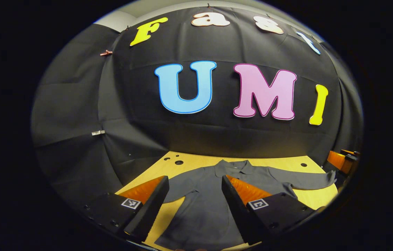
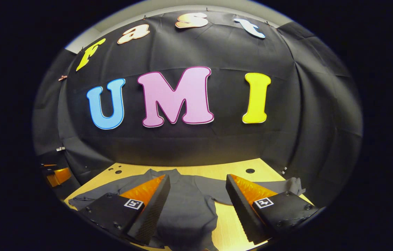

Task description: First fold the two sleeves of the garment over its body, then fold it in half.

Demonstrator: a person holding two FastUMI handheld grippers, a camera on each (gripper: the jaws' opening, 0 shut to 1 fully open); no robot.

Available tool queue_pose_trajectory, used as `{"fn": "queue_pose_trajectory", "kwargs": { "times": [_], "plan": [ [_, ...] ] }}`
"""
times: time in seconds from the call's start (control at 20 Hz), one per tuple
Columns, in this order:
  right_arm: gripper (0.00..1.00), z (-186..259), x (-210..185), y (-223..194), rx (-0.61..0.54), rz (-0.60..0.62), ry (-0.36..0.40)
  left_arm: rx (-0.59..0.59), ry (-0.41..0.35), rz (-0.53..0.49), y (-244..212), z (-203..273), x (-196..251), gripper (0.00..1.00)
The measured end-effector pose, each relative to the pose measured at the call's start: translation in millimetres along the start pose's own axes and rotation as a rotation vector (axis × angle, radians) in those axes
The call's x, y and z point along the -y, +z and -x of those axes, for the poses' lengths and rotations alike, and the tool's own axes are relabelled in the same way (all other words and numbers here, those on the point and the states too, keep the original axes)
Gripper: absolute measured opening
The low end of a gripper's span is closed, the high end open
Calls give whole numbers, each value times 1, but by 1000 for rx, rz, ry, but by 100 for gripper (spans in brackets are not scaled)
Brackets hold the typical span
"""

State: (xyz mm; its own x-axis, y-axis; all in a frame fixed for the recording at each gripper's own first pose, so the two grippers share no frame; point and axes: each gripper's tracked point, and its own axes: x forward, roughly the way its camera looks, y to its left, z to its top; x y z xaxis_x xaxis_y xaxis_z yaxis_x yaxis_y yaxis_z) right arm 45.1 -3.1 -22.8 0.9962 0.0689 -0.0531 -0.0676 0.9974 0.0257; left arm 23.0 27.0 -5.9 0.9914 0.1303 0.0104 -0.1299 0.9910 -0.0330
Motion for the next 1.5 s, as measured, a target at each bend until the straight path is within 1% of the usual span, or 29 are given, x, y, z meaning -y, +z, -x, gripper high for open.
{"fn": "queue_pose_trajectory", "kwargs": {
  "times": [0.1,0.2,0.25,0.3,0.4,0.55,0.8,0.95,1.05,1.2,1.35,1.5],
  "plan": [
    [99,-11,10,-6,-21,-6,-8,0,12,-16,-3,-1,-2,96],
    [99,-25,28,-13,-51,-9,-45,-13,33,-49,-8,0,-6,96],
    [99,-32,40,-18,-71,-13,-72,-17,36,-61,-10,0,-7,92],
    [99,-39,54,-23,-90,-16,-101,-22,38,-68,-11,1,-7,96],
    [99,-49,85,-38,-150,-8,-175,-40,41,-65,-16,0,-9,95],
    [99,-63,127,-57,-208,-30,-262,-90,41,-40,-26,-3,-5,96],
    [99,-83,195,-67,-249,-95,-403,-128,30,-64,-32,-16,5,96],
    [99,-96,240,-80,-279,-151,-502,-176,15,-24,-39,-21,16,96],
    [99,-103,262,-89,-303,-206,-550,-189,10,-25,-39,-24,22,96],
    [99,-105,304,-97,-326,-254,-646,-195,1,-53,-42,-27,29,96],
    [99,-109,344,-112,-350,-306,-727,-212,-4,-58,-46,-28,37,96],
    [99,-106,378,-129,-384,-318,-799,-227,-8,-69,-52,-30,42,96]
  ]
}}
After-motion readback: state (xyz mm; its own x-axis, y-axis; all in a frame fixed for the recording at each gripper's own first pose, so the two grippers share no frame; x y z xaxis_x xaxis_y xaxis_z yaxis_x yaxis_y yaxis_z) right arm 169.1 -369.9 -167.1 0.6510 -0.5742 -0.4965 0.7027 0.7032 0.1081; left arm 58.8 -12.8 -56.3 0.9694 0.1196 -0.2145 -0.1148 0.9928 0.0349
